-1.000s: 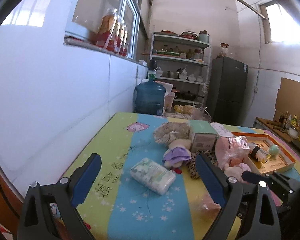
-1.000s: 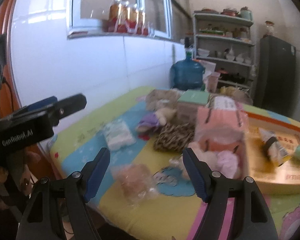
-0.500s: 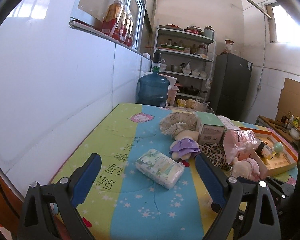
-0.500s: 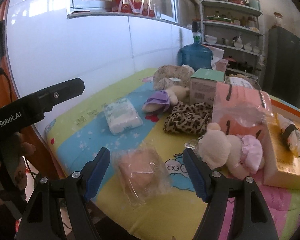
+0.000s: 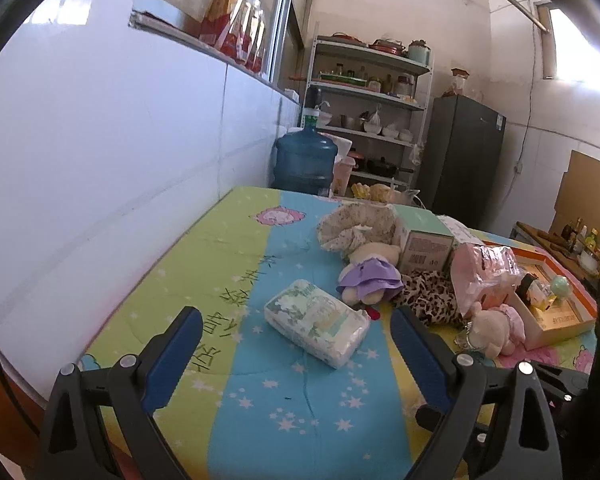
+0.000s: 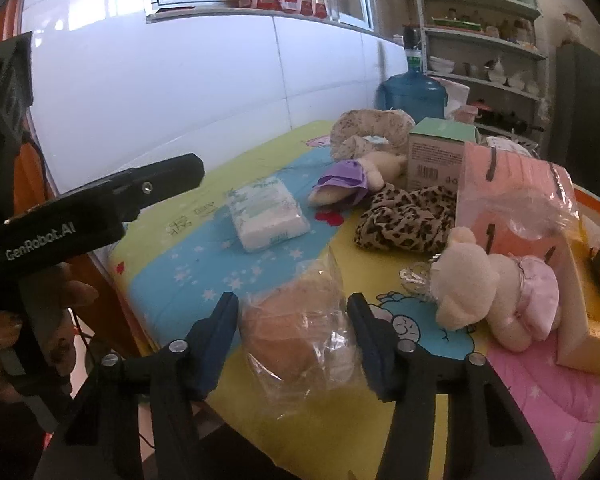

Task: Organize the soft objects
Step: 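Move the left gripper to the white wipes pack while the right gripper reaches the bagged bread roll, then grasp and lift the wipes pack with the left gripper while the right gripper lifts the bread roll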

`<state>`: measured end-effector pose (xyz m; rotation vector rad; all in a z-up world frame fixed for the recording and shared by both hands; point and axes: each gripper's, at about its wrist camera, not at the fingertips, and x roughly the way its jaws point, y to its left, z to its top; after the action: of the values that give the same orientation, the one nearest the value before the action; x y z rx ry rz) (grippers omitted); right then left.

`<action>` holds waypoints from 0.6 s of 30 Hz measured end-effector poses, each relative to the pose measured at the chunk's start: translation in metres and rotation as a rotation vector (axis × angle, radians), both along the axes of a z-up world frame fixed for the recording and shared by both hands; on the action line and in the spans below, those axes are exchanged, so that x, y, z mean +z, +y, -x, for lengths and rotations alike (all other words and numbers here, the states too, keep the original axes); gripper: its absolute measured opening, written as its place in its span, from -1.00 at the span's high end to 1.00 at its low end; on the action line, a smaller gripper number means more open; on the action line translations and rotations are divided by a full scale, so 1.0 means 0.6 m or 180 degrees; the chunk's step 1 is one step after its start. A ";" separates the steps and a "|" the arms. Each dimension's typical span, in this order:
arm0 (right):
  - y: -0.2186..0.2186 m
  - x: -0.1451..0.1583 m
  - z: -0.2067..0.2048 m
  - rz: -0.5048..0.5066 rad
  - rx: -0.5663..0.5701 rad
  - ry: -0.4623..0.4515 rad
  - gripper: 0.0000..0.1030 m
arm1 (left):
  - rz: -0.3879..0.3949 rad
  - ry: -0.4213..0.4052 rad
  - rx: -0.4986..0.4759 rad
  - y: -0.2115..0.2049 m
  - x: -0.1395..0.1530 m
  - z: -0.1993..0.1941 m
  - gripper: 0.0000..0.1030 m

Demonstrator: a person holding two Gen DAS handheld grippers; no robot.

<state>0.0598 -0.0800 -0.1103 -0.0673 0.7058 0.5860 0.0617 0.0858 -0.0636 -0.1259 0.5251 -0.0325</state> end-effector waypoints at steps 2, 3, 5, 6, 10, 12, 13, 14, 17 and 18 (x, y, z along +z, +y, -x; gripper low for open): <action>-0.007 0.005 0.001 -0.0055 0.0002 -0.0009 -0.03 | 0.0015 0.0044 -0.0006 -0.004 -0.006 -0.009 -0.86; -0.011 0.009 0.003 -0.0083 -0.0013 -0.0035 -0.03 | 0.0018 0.0059 -0.0006 -0.006 -0.008 -0.013 -0.86; -0.025 0.026 0.009 -0.0142 -0.0065 -0.0171 -0.03 | 0.0018 0.0098 0.0009 -0.010 -0.013 -0.026 -0.86; -0.030 0.032 0.011 -0.0161 -0.0081 -0.0222 -0.03 | 0.0017 0.0117 0.0017 -0.012 -0.015 -0.031 -0.86; -0.056 0.062 0.019 -0.0234 -0.0155 -0.0434 -0.04 | 0.0036 0.0229 0.0084 -0.018 -0.030 -0.062 -0.86; -0.067 0.069 0.021 -0.0267 -0.0159 -0.0489 -0.04 | 0.0070 0.0326 0.0140 -0.017 -0.041 -0.078 -0.86; -0.071 0.072 0.021 -0.0284 -0.0147 -0.0512 -0.04 | 0.0092 0.0376 0.0166 -0.016 -0.047 -0.085 -0.86; -0.074 0.073 0.022 -0.0288 -0.0140 -0.0524 -0.04 | 0.0130 0.0458 0.0206 -0.014 -0.056 -0.094 -0.86; -0.084 0.075 0.021 -0.0316 -0.0104 -0.0548 -0.04 | 0.0232 0.0627 0.0293 -0.008 -0.073 -0.112 -0.77; -0.086 0.074 0.019 -0.0336 -0.0098 -0.0550 -0.04 | 0.0271 0.0663 0.0305 -0.007 -0.078 -0.117 -0.76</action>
<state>0.0485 -0.1314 -0.0657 -0.0085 0.5068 0.5795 0.1318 0.0814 -0.1102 -0.2392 0.7252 0.0525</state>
